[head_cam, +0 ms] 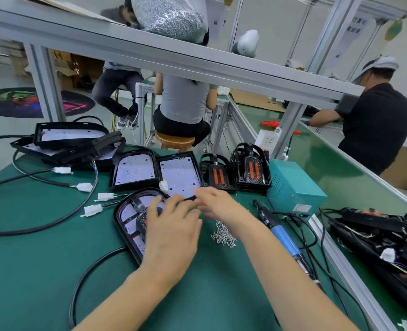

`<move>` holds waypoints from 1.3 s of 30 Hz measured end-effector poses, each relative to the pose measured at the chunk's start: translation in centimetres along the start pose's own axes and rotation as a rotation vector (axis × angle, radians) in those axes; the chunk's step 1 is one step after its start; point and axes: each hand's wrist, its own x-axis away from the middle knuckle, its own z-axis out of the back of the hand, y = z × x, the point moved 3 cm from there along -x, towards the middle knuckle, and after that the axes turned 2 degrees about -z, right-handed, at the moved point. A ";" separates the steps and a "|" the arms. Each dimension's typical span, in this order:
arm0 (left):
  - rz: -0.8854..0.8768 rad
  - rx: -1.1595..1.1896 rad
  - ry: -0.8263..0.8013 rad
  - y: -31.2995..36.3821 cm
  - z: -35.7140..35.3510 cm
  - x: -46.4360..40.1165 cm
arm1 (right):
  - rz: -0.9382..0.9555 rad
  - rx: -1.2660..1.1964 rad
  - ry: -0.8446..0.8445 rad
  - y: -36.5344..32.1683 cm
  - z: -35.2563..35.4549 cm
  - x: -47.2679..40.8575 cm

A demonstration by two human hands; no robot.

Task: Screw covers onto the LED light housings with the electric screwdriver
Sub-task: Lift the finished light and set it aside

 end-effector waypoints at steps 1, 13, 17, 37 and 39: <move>0.050 0.035 0.045 -1.1 0.6 0.6 | -0.016 -0.012 -0.048 0.4 -1.0 -0.1; 0.580 0.178 -0.058 -10.6 1.9 7.7 | -0.130 -0.104 -0.112 3.5 -5.2 -0.2; 0.598 0.128 -0.366 -10.1 1.5 10.0 | -0.129 -0.089 -0.083 3.9 -5.3 0.0; 0.326 0.016 -0.518 -8.5 2.3 10.5 | -0.120 -0.112 -0.056 5.1 -5.3 -0.5; 0.310 0.007 -0.503 -8.7 2.2 10.1 | -0.118 -0.123 -0.057 5.1 -5.3 -0.4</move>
